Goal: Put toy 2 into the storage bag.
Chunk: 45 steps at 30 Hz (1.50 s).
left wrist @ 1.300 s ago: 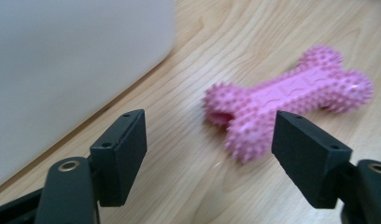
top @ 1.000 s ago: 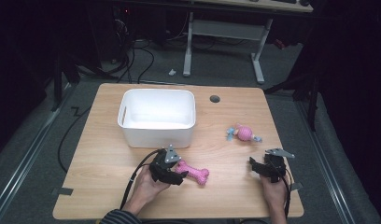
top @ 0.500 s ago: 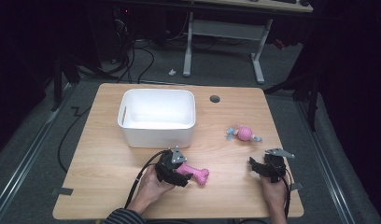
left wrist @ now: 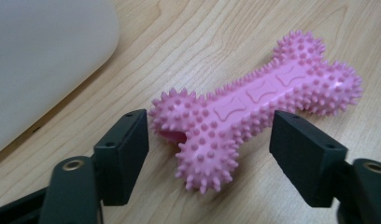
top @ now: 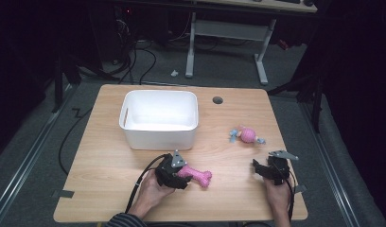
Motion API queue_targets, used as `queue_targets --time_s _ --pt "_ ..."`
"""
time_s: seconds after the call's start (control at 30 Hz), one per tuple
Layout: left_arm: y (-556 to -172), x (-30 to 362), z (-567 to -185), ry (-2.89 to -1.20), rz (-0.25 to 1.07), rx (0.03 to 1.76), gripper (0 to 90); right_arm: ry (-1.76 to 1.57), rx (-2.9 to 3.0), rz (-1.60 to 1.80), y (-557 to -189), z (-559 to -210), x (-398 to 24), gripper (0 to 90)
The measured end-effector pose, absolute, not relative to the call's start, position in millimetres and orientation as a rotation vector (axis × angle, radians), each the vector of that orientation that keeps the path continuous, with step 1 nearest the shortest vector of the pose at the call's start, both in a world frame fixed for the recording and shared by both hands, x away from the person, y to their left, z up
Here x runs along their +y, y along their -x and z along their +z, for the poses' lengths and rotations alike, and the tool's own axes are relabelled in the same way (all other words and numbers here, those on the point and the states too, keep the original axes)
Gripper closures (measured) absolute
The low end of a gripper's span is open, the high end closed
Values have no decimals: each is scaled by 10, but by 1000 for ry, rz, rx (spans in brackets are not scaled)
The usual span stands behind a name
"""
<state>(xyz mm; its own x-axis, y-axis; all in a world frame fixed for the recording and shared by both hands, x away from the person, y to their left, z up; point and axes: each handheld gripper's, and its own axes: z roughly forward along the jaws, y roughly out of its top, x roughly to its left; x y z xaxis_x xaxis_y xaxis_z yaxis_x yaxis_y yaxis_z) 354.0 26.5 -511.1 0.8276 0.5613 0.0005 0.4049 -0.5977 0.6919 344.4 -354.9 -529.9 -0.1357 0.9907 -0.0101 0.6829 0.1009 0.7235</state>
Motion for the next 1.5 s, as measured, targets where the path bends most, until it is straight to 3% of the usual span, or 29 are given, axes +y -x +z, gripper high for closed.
queue_targets --time_s 0.17,0.47,0.67,0.83,1.5 --pt "-3559 282 -5131 -2292 258 711 361 -1630 1877 794 -3444 -5299 -3548 306" --pt "-3531 333 -5174 -2304 242 711 382 -1632 1879 791 -3443 -5297 -3548 305" --pt "-3520 340 -5184 -2322 237 694 549 -1630 1878 794 -3444 -5299 -3548 306" --pt "-3509 344 -5169 -2323 239 680 619 -1631 1879 791 -3444 -5298 -3548 305" --pt "-3487 351 -4789 -2257 258 605 637 -1630 1877 794 -3444 -5299 -3548 306"
